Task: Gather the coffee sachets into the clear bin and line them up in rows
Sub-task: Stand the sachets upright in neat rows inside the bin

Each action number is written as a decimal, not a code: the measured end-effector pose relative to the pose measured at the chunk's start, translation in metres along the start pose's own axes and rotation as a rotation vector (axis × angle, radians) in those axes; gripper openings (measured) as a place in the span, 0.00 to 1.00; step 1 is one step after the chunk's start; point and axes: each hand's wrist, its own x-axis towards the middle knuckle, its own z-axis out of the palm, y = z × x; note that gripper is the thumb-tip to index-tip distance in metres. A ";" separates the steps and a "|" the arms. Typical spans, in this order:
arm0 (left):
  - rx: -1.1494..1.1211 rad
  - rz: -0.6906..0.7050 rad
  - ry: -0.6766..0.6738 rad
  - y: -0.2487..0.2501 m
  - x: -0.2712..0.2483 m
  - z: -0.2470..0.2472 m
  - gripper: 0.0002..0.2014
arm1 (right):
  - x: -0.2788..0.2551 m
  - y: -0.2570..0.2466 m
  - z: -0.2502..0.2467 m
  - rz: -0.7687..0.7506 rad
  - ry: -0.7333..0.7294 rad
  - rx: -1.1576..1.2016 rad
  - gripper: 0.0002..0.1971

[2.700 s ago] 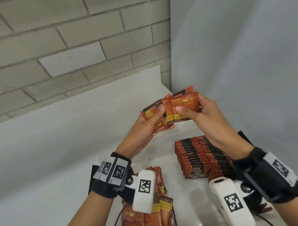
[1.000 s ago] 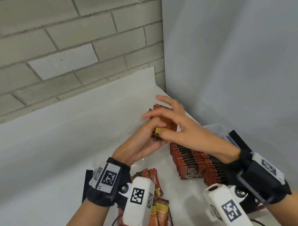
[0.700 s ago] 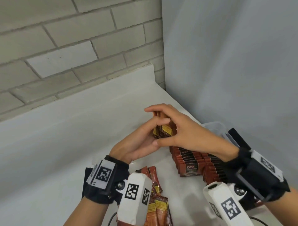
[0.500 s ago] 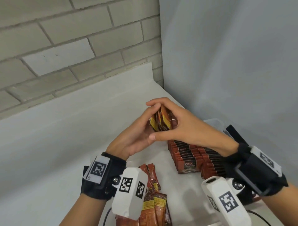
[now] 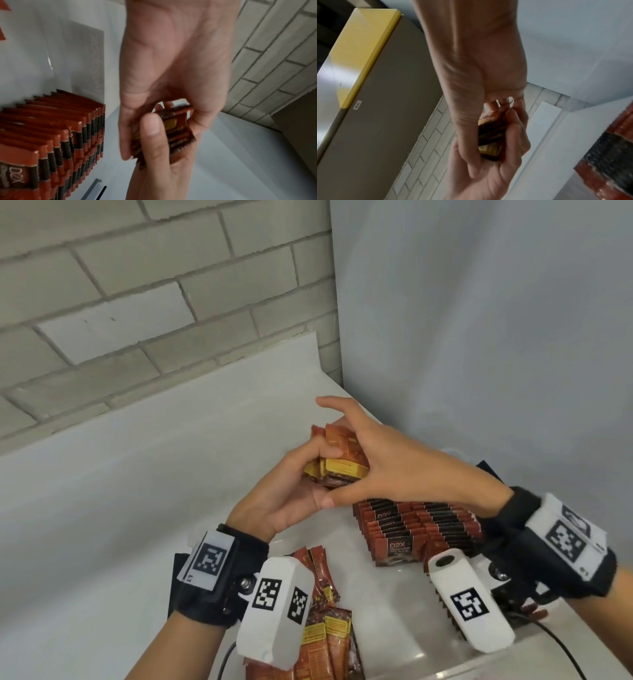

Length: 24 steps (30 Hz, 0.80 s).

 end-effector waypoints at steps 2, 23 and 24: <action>-0.029 0.022 0.013 0.001 0.000 0.000 0.11 | -0.001 -0.001 -0.007 0.041 -0.010 0.063 0.53; -0.052 0.081 0.000 0.002 0.000 0.004 0.23 | -0.026 -0.002 -0.046 0.052 0.265 0.478 0.10; -0.073 0.084 -0.009 0.002 0.000 0.003 0.22 | -0.027 -0.002 -0.046 0.056 0.242 0.464 0.09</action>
